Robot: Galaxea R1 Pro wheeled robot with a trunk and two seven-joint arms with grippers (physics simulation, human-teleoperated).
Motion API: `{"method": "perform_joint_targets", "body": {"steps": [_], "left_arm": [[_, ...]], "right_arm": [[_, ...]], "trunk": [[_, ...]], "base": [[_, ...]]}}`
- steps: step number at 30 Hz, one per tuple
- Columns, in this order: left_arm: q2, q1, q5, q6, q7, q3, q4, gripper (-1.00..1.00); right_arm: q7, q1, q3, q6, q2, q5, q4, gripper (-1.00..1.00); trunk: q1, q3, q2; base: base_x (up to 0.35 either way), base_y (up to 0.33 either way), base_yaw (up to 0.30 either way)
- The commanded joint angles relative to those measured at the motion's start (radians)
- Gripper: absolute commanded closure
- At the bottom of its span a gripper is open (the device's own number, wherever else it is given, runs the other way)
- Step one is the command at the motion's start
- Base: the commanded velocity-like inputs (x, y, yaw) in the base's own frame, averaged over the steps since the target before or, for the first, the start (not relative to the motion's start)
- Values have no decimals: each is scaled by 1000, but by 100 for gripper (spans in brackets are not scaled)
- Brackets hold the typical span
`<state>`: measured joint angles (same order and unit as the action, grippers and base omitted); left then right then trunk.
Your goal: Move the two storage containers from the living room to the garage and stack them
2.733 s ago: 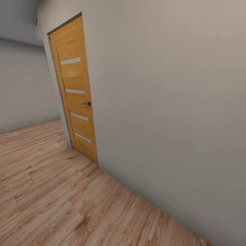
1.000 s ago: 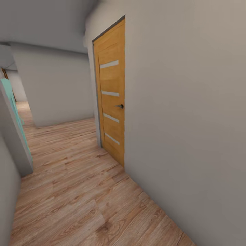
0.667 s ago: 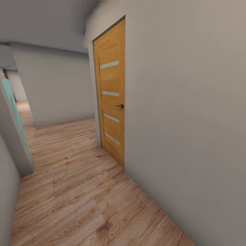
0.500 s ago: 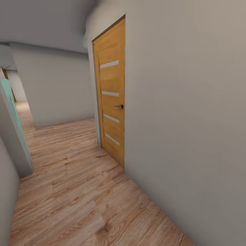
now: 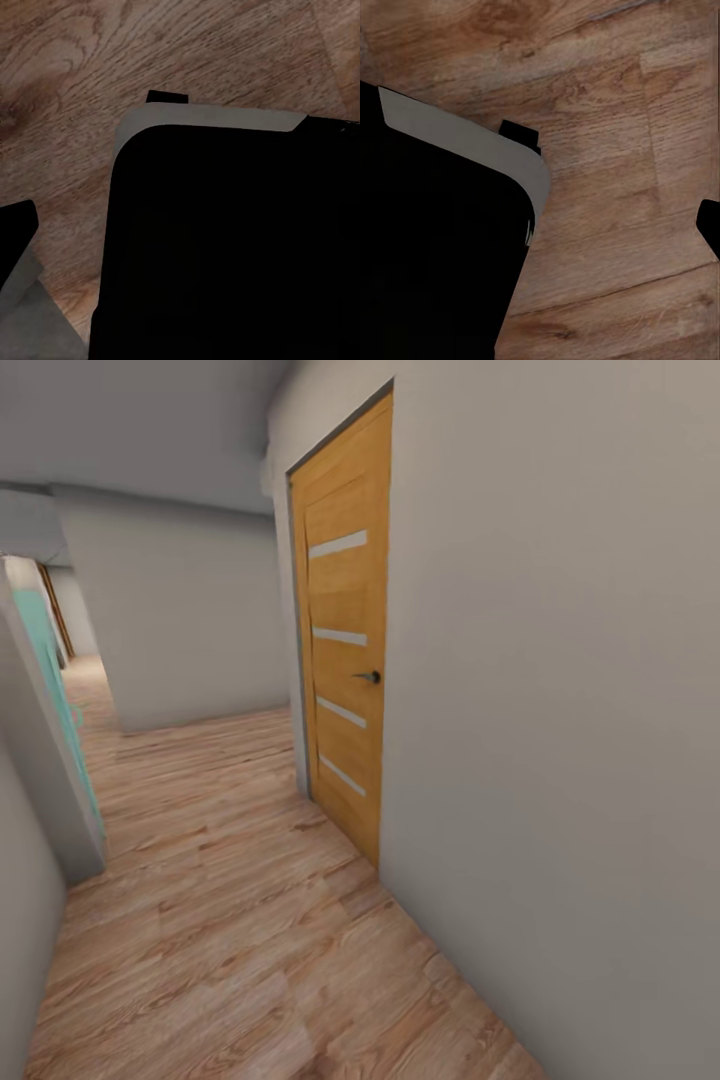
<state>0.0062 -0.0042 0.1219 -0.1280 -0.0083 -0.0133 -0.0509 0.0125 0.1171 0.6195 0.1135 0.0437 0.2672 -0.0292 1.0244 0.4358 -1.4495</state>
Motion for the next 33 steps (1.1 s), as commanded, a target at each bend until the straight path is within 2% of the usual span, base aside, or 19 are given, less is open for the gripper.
{"method": "perform_joint_targets", "body": {"steps": [1, 11, 33], "left_arm": [[0, 0, 8, -2, -1, 0, 0, -100], [0, 0, 8, -2, -1, 0, 1, -100], [0, 0, 8, -2, -1, 0, 1, -100]], "right_arm": [[1, 1, 8, 6, 0, 9, -3, -100], [1, 1, 8, 8, 2, 10, -3, -100], [1, 1, 9, 7, 2, 9, -3, -100]], "trunk": [[1, 1, 0], [1, 1, 0], [1, 1, 0]], "base": [[315, 0, 271], [315, 0, 246], [315, 0, 18]]}}
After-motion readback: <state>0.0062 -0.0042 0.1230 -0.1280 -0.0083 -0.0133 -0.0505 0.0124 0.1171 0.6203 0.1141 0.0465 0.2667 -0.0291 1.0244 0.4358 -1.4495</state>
